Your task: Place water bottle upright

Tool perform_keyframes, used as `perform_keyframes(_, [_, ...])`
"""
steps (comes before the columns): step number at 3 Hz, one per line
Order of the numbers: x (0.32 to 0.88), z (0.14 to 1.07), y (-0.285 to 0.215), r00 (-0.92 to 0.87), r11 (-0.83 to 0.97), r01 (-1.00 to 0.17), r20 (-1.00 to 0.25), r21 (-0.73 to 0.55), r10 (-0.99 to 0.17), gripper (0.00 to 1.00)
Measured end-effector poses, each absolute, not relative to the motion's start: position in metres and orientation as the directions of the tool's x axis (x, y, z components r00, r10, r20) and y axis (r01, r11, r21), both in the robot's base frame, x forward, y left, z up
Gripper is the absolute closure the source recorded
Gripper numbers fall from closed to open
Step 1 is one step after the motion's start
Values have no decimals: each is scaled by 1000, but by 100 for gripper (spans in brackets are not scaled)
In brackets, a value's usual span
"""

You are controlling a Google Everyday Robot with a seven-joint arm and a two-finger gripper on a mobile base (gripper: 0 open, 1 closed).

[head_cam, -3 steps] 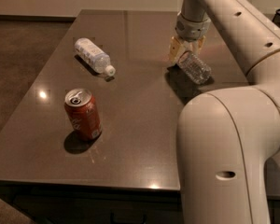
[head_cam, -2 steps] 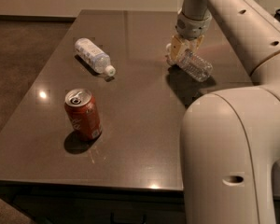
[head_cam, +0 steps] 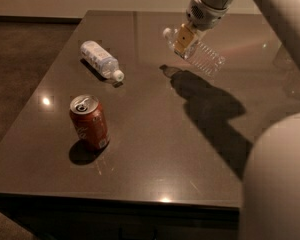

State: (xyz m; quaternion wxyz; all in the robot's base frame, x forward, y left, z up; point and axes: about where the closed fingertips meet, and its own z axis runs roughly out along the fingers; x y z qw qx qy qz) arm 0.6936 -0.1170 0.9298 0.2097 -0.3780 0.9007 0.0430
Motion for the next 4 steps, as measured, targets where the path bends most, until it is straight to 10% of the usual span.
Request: perform_keyframes(4, [642, 974, -73, -333, 659, -748, -814, -79, -476, 100])
